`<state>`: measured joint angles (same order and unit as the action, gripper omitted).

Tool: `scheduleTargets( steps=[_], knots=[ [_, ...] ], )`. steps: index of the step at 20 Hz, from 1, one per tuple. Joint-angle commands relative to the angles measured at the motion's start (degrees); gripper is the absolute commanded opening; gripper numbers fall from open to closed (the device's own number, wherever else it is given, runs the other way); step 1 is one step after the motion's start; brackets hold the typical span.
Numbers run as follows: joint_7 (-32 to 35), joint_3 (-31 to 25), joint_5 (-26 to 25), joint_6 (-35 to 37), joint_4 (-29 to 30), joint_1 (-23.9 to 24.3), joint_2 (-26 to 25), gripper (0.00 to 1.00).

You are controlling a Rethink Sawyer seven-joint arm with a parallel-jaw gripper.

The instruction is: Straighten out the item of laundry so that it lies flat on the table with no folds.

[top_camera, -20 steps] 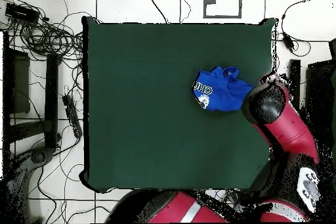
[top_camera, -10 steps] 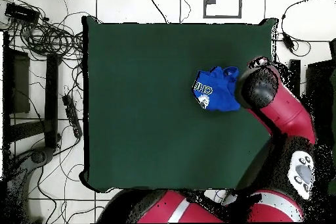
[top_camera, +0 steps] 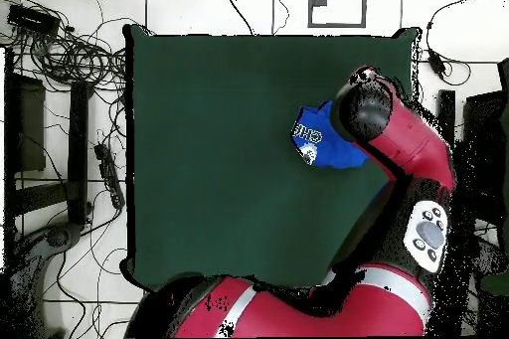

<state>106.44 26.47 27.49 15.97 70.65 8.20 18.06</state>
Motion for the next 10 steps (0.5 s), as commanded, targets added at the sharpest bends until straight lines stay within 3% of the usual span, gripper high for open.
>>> scheduleTargets(
  steps=[1, 10],
  knots=[
    [10.5, -8.7, 1.2, 9.6, -1.0, -1.6, -5.3, 1.0],
    [14.2, -8.1, 2.9, 12.0, -1.9, -3.4, -7.4, 1.0]
  ],
)
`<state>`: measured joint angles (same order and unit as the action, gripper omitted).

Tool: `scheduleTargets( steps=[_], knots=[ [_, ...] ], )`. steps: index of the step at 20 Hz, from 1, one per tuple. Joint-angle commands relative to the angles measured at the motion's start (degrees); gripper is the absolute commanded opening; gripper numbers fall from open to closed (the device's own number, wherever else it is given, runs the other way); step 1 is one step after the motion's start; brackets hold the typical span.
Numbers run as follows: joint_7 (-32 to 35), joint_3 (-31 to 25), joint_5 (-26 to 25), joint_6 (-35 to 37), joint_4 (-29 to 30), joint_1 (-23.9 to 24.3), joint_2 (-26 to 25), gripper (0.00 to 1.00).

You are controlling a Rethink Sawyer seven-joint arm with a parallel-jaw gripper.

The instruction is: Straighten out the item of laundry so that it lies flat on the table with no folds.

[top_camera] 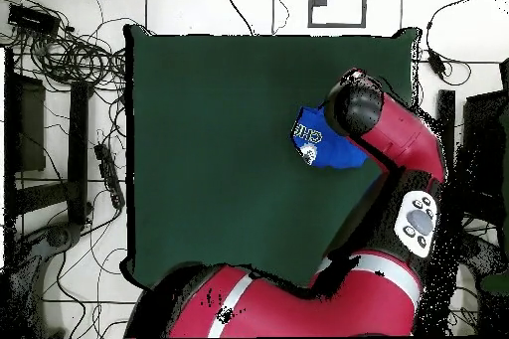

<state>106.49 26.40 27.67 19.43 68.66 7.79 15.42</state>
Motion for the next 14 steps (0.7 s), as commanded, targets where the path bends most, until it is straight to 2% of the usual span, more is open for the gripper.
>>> scheduleTargets(
  steps=[1, 9, 14],
  knots=[
    [13.8, -9.4, 3.1, 8.6, 0.5, -2.6, -4.4, 1.0],
    [16.9, -8.2, 5.3, 13.8, -2.1, -4.9, -4.6, 1.0],
    [15.1, -9.6, 5.6, 14.4, -3.7, -4.2, -5.1, 1.0]
  ],
)
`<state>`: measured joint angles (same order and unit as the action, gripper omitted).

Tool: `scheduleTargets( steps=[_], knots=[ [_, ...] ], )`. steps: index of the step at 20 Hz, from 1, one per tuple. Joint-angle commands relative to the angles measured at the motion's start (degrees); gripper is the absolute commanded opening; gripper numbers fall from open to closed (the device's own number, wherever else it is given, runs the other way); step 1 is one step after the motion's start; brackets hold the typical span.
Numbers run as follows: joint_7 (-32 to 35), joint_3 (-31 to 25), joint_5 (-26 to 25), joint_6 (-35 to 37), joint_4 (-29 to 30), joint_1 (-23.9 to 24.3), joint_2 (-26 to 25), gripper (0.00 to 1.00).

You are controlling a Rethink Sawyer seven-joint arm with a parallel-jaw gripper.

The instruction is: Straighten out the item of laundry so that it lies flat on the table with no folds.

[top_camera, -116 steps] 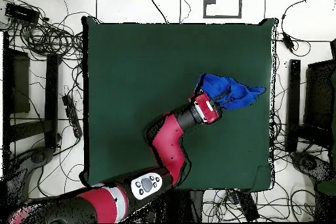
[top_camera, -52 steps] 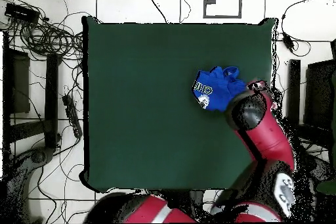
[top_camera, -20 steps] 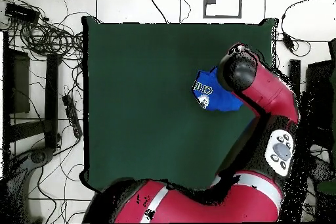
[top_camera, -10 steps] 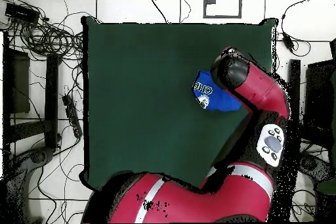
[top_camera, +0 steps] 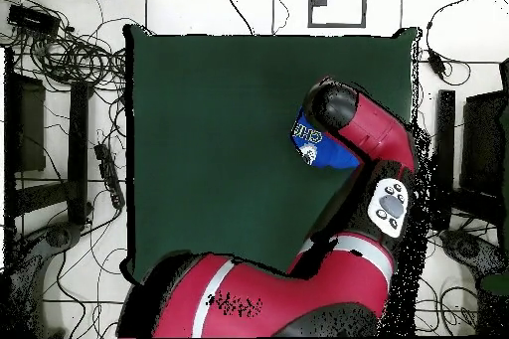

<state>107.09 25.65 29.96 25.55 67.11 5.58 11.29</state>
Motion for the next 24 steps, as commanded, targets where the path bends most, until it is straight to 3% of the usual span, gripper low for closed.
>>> scheduleTargets(
  steps=[1, 6, 11, 16, 24],
  knots=[
    [13.9, -9.3, 3.3, 8.3, -2.7, -1.6, -1.1, 1.0],
    [13.5, -9.4, 3.2, 8.9, -3.9, -1.2, -1.9, 1.0],
    [14.7, -5.0, 1.6, 7.5, -3.9, -2.2, -3.6, 1.0],
    [14.0, -4.3, 0.9, 5.3, -4.8, -1.8, -6.0, 1.0],
    [17.9, -2.4, 1.9, 10.5, -4.5, -3.0, -7.8, 1.0]
  ],
)
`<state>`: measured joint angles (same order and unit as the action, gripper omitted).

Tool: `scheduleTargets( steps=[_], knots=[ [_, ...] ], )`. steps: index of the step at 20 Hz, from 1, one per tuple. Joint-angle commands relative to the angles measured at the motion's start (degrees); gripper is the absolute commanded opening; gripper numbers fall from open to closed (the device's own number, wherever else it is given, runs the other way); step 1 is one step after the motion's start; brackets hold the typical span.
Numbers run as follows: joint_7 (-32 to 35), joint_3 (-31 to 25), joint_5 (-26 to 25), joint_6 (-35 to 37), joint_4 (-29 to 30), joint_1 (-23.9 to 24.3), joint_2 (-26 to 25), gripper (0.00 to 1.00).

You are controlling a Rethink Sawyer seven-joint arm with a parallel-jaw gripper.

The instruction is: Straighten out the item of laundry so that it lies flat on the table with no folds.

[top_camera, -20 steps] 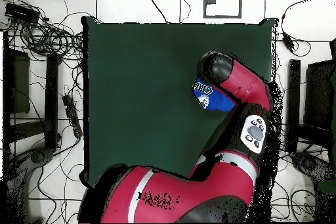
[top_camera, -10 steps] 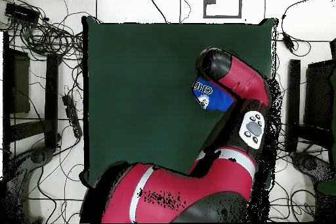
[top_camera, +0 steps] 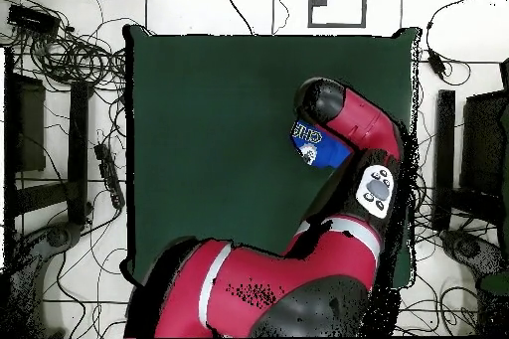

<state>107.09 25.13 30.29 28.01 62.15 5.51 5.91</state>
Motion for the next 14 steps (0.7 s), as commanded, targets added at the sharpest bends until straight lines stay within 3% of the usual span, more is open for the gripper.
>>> scheduleTargets(
  steps=[1, 9, 14],
  knots=[
    [18.5, -0.4, 1.3, 8.4, -0.2, -3.3, -3.1, 1.0],
    [17.8, 7.7, -0.1, 10.1, -5.4, -4.3, -6.1, 1.0],
    [17.5, 11.1, 0.4, 16.5, -13.4, -2.3, -7.8, 1.0]
  ],
)
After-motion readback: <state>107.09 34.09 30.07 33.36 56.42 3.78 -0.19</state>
